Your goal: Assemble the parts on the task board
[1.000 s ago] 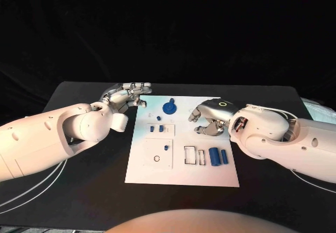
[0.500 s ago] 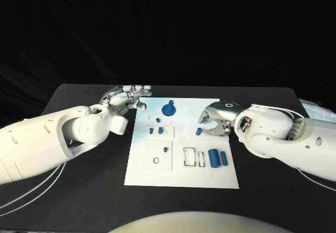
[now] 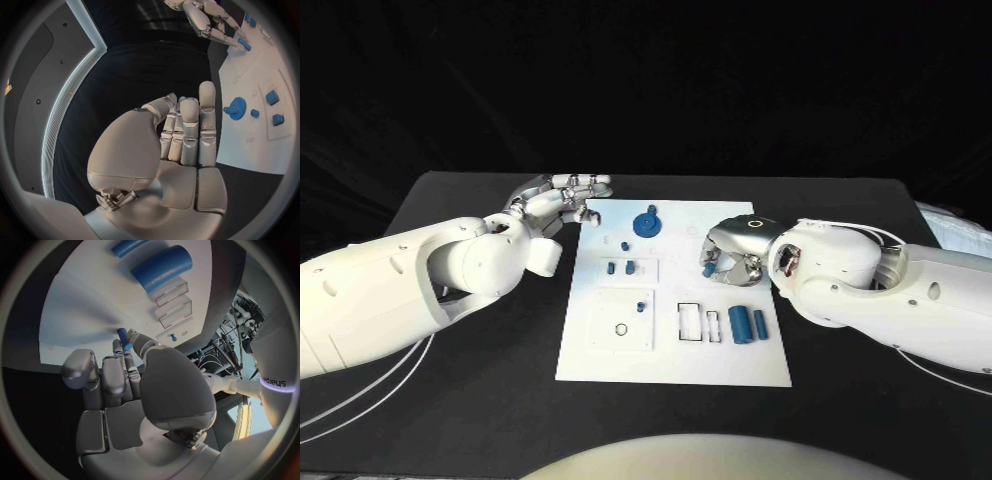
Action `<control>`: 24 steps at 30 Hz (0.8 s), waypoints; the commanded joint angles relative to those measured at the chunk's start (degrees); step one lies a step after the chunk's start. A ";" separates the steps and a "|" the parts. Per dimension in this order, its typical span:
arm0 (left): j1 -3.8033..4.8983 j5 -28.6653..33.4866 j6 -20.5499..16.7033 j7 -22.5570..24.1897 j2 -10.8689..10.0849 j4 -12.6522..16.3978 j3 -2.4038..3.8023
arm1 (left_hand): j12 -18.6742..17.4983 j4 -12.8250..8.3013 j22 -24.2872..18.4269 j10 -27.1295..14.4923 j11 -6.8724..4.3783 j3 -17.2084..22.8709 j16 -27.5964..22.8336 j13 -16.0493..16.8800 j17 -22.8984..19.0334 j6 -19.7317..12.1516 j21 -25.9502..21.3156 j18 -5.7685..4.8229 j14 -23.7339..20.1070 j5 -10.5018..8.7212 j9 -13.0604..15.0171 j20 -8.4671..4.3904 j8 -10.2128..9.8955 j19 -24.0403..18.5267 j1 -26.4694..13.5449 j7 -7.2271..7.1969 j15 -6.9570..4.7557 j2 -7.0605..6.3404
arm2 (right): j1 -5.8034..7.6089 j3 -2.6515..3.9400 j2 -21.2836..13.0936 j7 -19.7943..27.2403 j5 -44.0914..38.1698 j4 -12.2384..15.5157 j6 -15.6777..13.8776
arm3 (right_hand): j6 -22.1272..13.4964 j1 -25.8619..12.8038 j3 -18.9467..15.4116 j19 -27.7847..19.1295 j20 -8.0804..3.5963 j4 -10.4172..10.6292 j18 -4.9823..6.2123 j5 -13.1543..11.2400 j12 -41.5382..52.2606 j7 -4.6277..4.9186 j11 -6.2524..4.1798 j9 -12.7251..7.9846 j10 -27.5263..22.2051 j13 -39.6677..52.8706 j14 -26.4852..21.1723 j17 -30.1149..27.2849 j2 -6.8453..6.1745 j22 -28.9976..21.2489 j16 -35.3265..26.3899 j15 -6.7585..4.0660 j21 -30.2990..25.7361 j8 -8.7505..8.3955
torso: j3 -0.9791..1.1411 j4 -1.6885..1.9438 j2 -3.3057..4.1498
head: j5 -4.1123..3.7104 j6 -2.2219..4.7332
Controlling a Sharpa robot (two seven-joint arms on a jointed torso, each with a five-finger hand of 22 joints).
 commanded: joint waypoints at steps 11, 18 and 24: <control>-0.01 -0.37 1.61 0.27 0.20 -0.20 0.03 | 0.20 -0.04 -0.04 -0.24 0.02 -0.33 -0.20 -0.09 -0.08 0.03 -0.23 1.06 -0.45 0.06 -0.05 0.01 0.28 0.01 -0.11 0.39 0.08 -0.21 | -0.37 -0.03 1.23 0.84 -0.03 -1.03 -0.45 | 1.96 0.05 2.18 0.44 0.02 0.01 0.27 -0.21 0.57 0.50 -0.01 0.14 2.66 -0.03 1.65 0.16 1.06 0.35 0.50 0.41 0.43 0.29 | -0.02 0.04 0.00 | -0.18 -0.13; -0.02 -0.37 1.68 0.25 0.32 -0.29 0.03 | 0.20 -0.04 -0.04 -0.24 0.02 -0.33 -0.20 -0.09 -0.08 0.03 -0.23 1.06 -0.45 0.06 -0.05 0.01 0.28 0.01 -0.11 0.39 0.08 -0.21 | -0.52 -0.03 1.55 0.32 -1.17 -1.39 -2.17 | 5.11 1.76 5.28 1.26 -0.63 -1.33 -0.07 -2.41 1.27 -0.17 -1.00 0.80 6.48 0.27 1.95 1.57 2.93 2.56 1.71 -0.44 1.87 1.59 | 0.03 0.03 -0.03 | -0.07 -0.26; -0.06 -0.37 1.66 0.25 0.36 -0.37 0.03 | 0.20 -0.04 -0.04 -0.24 0.02 -0.33 -0.20 -0.09 -0.08 0.03 -0.23 1.06 -0.45 0.06 -0.05 0.01 0.28 0.01 -0.11 0.39 0.08 -0.21 | -0.57 -0.02 1.29 0.66 -1.77 -0.77 -5.18 | 5.96 2.23 6.91 1.48 -1.04 -2.44 -0.19 -2.62 1.23 -0.37 -1.40 1.13 8.11 0.38 2.02 1.85 3.28 3.25 2.06 -0.78 2.39 1.98 | 0.04 -0.09 -0.03 | -0.02 -0.19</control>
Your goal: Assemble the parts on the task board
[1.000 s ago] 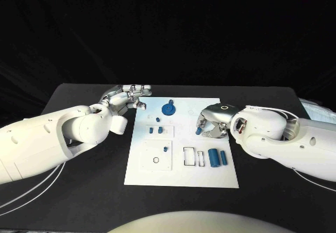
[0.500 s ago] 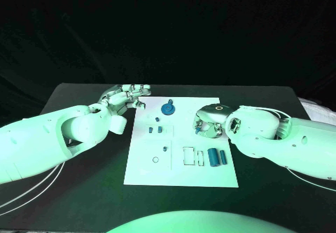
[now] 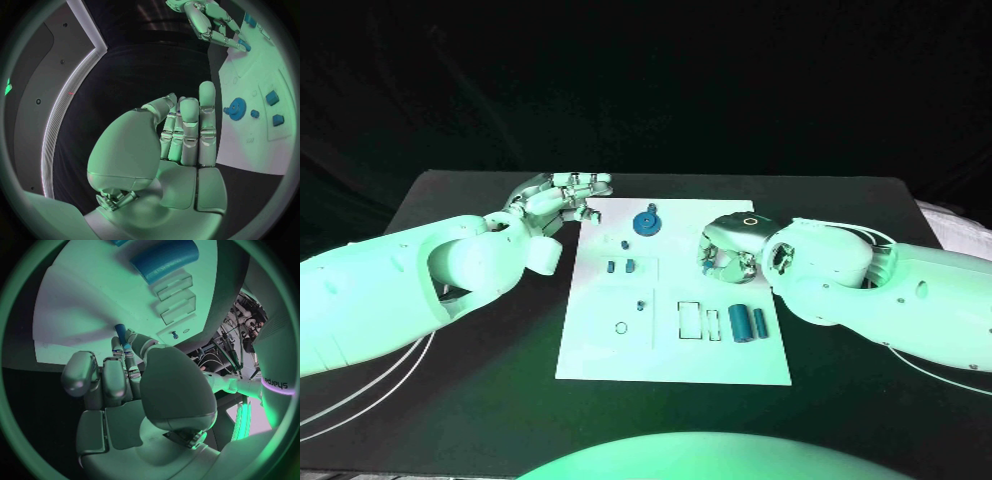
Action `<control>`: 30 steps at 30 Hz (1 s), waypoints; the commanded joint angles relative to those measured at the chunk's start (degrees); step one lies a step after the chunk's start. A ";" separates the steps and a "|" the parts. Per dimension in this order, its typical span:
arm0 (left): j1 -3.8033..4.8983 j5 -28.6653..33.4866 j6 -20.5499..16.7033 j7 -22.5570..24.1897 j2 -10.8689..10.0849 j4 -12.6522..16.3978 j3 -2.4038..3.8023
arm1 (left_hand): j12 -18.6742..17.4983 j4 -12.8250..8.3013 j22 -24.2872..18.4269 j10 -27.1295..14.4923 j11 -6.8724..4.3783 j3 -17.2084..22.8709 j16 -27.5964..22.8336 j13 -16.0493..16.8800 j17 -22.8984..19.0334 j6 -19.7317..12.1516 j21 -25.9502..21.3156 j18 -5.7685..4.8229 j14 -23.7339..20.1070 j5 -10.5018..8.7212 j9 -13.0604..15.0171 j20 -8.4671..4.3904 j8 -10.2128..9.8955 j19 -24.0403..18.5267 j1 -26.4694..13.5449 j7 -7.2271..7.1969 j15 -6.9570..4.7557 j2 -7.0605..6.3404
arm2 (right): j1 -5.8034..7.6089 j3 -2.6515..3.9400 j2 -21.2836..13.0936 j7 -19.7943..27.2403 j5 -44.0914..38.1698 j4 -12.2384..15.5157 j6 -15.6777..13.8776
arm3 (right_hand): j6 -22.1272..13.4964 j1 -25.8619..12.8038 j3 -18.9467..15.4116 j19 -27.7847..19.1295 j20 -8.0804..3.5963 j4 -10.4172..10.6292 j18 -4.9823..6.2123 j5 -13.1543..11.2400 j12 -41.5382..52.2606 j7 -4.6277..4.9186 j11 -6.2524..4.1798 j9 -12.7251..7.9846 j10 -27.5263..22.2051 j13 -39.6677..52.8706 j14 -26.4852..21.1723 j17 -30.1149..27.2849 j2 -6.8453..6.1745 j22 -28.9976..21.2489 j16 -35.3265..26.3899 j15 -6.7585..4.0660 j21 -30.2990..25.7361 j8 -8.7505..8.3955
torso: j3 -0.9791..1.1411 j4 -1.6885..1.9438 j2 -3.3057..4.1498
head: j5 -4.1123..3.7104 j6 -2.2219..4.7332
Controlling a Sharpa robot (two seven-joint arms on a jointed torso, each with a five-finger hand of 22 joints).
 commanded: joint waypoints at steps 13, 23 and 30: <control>-0.15 -0.22 1.27 0.31 0.23 -0.01 0.04 | 0.29 -0.04 -0.05 -0.32 0.01 -0.45 -0.14 -0.12 -0.10 -0.07 -0.30 1.08 -0.54 0.10 -0.10 0.04 0.27 0.00 -0.19 0.39 0.01 -0.17 | 0.14 0.27 -1.35 2.39 1.94 6.74 -9.60 | 0.13 0.76 1.66 0.23 -0.33 -0.87 -0.22 0.10 -0.62 0.22 -1.84 0.21 2.54 0.15 1.87 -0.42 0.77 0.18 0.16 -0.33 0.51 -0.01 | -0.06 0.02 -0.02 | 0.23 0.11; -0.23 -0.23 1.39 0.43 0.40 0.03 0.04 | 0.32 -0.10 -0.05 -0.33 -0.01 -0.42 -0.10 -0.12 -0.05 -0.07 -0.32 1.09 -0.52 0.12 -0.10 0.04 0.28 0.00 -0.11 0.38 0.00 -0.12 | -1.87 0.29 1.68 4.38 3.24 9.45 -9.68 | -0.51 0.33 2.27 0.03 -0.28 -1.22 -0.18 0.23 -1.35 0.58 -1.52 0.09 2.09 0.04 1.78 -0.62 0.36 -0.06 0.04 -0.12 0.39 -0.47 | -0.23 0.07 -0.10 | 1.47 -0.14; -0.24 -0.23 1.45 0.46 0.57 -0.05 0.05 | 0.32 -0.10 -0.05 -0.33 -0.01 -0.42 -0.10 -0.12 -0.05 -0.07 -0.32 1.09 -0.52 0.12 -0.10 0.04 0.28 0.00 -0.11 0.38 0.00 -0.12 | -4.26 0.22 5.47 6.41 4.70 8.92 -9.23 | -0.72 0.12 2.54 -0.03 -0.20 -1.36 -0.18 0.50 -1.66 0.71 -1.38 0.05 1.92 0.03 1.76 -0.64 0.27 -0.06 0.06 -0.01 0.39 -0.64 | -0.21 -0.02 -0.01 | 2.60 -0.36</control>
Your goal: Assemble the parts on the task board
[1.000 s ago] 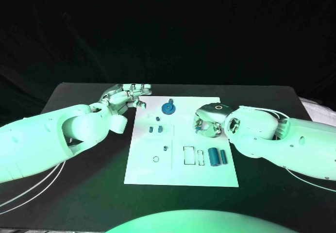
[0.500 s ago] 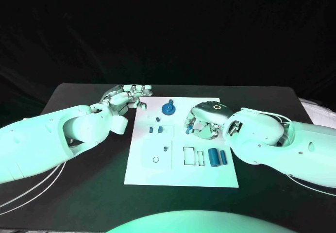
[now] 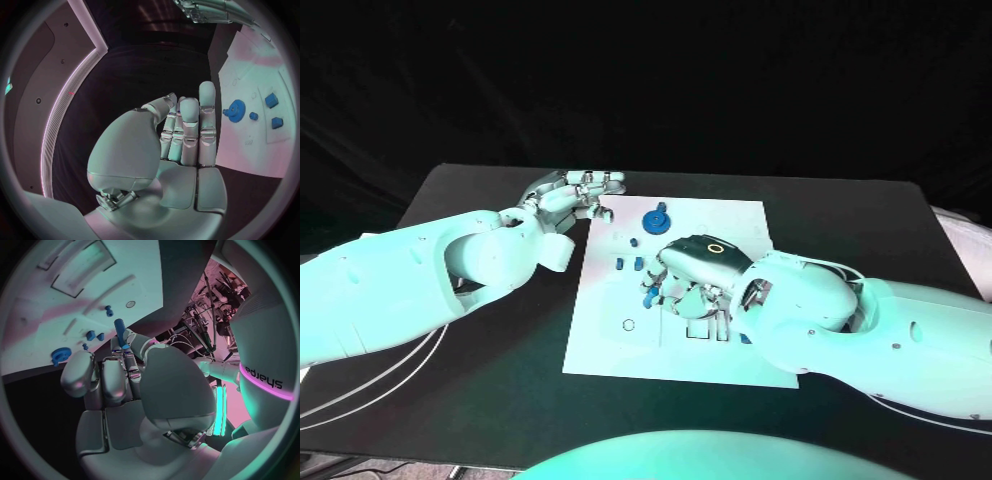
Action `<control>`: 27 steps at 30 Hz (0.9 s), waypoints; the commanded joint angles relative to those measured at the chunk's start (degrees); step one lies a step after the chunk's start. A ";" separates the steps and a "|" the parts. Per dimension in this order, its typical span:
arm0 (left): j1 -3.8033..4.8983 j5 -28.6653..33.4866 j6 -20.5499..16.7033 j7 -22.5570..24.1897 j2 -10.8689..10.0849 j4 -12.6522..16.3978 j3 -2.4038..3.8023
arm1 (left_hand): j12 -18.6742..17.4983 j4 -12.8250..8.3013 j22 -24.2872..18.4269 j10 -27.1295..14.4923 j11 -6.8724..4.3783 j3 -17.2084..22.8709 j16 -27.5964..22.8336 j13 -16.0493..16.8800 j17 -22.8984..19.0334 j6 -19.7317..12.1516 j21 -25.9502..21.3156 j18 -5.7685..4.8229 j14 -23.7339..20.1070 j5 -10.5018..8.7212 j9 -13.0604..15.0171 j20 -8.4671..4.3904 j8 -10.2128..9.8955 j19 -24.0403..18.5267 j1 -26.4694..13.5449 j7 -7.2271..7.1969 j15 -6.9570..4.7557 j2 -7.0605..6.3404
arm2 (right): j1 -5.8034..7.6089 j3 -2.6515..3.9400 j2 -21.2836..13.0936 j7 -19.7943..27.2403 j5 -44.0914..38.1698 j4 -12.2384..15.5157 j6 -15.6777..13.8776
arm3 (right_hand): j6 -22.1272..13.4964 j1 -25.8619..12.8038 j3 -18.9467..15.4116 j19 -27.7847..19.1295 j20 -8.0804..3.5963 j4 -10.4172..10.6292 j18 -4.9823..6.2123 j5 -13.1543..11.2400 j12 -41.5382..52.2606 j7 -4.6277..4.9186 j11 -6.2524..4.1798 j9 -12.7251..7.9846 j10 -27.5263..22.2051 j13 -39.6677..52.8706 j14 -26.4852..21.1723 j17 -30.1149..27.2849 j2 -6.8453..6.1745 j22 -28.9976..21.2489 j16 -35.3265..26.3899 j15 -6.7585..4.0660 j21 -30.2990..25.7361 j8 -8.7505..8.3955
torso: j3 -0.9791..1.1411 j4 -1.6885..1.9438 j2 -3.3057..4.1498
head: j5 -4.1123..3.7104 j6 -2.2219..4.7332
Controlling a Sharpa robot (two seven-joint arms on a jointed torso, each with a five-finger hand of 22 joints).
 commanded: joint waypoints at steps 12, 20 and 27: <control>0.00 -0.19 1.32 0.43 0.62 -0.02 0.05 | 0.32 0.06 -0.05 -0.32 -0.01 -0.26 -0.10 -0.06 -0.01 -0.07 -0.32 1.09 -0.53 0.12 -0.06 0.04 0.28 0.00 -0.11 0.38 0.00 -0.12 | -3.09 -0.11 5.28 3.71 1.60 -3.60 1.93 | -0.43 -0.21 0.97 -0.14 -0.10 -0.54 -0.15 1.57 -0.77 0.40 -1.35 -0.05 1.68 0.03 1.74 -0.07 0.20 -0.09 0.12 0.12 0.18 -0.50 | 0.08 -0.08 0.06 | 1.79 -0.33; 0.00 -0.19 1.30 0.35 0.70 -0.09 0.05 | 0.32 0.06 -0.05 -0.32 -0.01 -0.26 -0.10 -0.06 -0.01 -0.07 -0.32 1.09 -0.53 0.12 -0.06 0.04 0.28 0.00 -0.11 0.38 0.00 -0.12 | -3.28 -0.27 6.50 2.99 0.62 -5.78 3.79 | -0.43 -1.12 0.65 -0.23 0.00 -0.46 -0.13 2.36 -1.08 0.44 -1.27 -0.02 1.67 0.06 1.73 -0.05 -0.23 -0.13 0.18 0.22 0.18 -0.57 | 0.14 -0.09 0.10 | 1.89 -0.48; 0.00 -0.19 1.25 0.22 0.73 -0.13 0.05 | 0.40 -0.02 -0.05 -0.33 -0.02 -0.26 -0.08 -0.07 -0.04 -0.07 -0.34 1.11 -0.53 0.14 -0.06 0.03 0.31 0.01 -0.02 0.39 -0.02 -0.05 | -3.30 -0.31 6.66 0.83 -1.07 -6.41 4.06 | -0.35 -1.52 0.48 -0.25 0.03 -0.36 -0.13 2.63 -1.17 0.41 -1.27 0.01 1.74 0.09 1.73 -0.05 -0.28 -0.09 0.21 0.22 0.21 -0.55 | 0.13 -0.13 0.07 | 1.80 -0.54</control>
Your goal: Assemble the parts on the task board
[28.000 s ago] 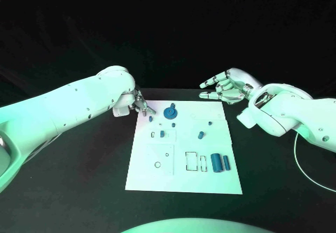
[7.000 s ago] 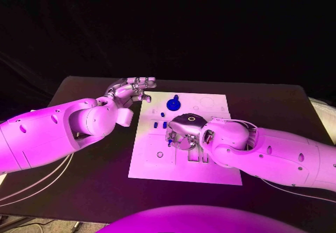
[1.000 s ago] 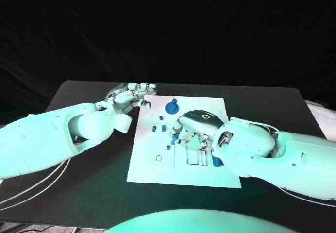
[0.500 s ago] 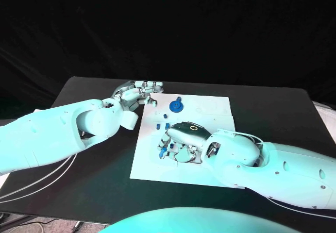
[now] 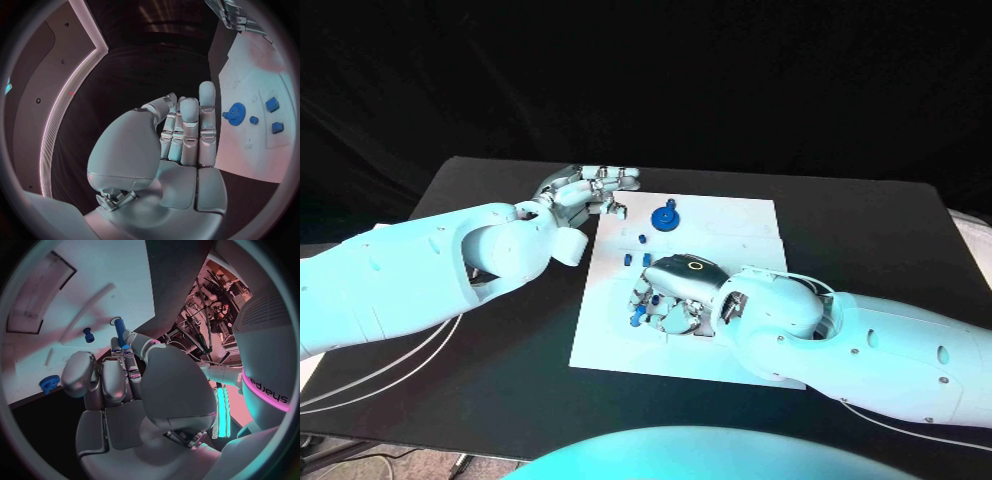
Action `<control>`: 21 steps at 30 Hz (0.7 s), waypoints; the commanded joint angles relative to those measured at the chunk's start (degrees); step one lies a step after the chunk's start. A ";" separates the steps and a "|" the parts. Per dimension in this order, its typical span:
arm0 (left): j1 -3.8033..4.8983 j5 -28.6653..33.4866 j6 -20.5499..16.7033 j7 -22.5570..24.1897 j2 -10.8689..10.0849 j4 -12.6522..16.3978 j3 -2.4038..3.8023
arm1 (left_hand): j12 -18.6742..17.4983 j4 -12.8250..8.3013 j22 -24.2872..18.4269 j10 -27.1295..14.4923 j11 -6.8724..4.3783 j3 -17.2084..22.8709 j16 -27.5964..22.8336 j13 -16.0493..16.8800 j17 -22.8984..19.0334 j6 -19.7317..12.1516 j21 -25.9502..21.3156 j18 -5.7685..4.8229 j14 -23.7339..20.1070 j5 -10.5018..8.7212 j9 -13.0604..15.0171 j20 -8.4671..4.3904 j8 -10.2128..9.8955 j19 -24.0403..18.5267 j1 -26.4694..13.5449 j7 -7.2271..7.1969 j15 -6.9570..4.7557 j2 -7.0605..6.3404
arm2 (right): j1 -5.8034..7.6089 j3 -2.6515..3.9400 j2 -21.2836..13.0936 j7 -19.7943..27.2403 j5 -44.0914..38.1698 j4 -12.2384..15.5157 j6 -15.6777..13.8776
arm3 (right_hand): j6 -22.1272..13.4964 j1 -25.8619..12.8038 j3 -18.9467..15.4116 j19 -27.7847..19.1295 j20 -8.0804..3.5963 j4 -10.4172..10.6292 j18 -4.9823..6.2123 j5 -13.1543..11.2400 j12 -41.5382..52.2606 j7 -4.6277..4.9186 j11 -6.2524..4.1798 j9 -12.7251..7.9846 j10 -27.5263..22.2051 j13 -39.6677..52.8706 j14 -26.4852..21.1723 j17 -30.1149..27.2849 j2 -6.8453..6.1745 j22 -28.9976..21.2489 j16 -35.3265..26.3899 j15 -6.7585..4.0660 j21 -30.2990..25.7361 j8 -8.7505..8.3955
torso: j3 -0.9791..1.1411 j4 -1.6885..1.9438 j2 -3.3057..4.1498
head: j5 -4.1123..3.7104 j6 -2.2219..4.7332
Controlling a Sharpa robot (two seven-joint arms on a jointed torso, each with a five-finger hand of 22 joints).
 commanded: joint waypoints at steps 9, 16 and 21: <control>0.01 -0.18 0.96 0.07 0.18 0.03 0.04 | 0.19 -0.06 -0.05 -0.34 -0.03 -0.24 -0.06 -0.07 -0.05 -0.06 -0.34 1.11 -0.53 0.15 -0.07 0.03 0.32 0.02 0.03 0.38 -0.02 0.00 | -0.04 -0.22 0.41 -3.48 -2.66 -0.72 3.51 | 0.00 -1.04 -0.25 -0.23 0.01 0.29 -0.12 0.32 -0.20 0.26 -1.30 0.04 1.82 0.07 1.77 0.14 0.21 0.07 0.36 0.22 0.26 -0.14 | -0.01 -0.05 -0.02 | -0.13 -0.11; 0.01 -0.18 0.99 0.04 0.24 0.04 0.04 | 0.19 -0.06 -0.05 -0.34 -0.03 -0.24 -0.06 -0.07 -0.05 -0.06 -0.34 1.11 -0.53 0.15 -0.07 0.03 0.32 0.02 0.03 0.38 -0.02 0.00 | -0.05 -0.58 1.54 -3.80 -2.88 -1.47 4.59 | 0.02 -1.08 -0.28 -0.25 0.01 0.30 -0.11 0.31 -0.20 0.25 -1.31 0.05 1.84 0.08 1.77 0.13 0.23 0.04 0.36 0.21 0.24 -0.13 | -0.01 0.02 0.00 | -0.25 -0.22; 0.01 -0.18 0.99 0.02 0.25 0.03 0.04 | 0.19 -0.06 -0.05 -0.34 -0.03 -0.24 -0.06 -0.07 -0.05 -0.06 -0.34 1.11 -0.53 0.15 -0.07 0.03 0.32 0.02 0.03 0.38 -0.02 0.00 | -0.19 -0.94 2.33 -3.78 -3.00 -1.99 4.76 | 0.04 -1.11 -0.29 -0.23 0.00 0.32 -0.12 0.28 -0.21 0.23 -1.32 0.06 1.87 0.08 1.77 0.11 0.25 0.09 0.35 0.21 0.28 -0.12 | 0.01 0.08 0.02 | -0.13 -0.30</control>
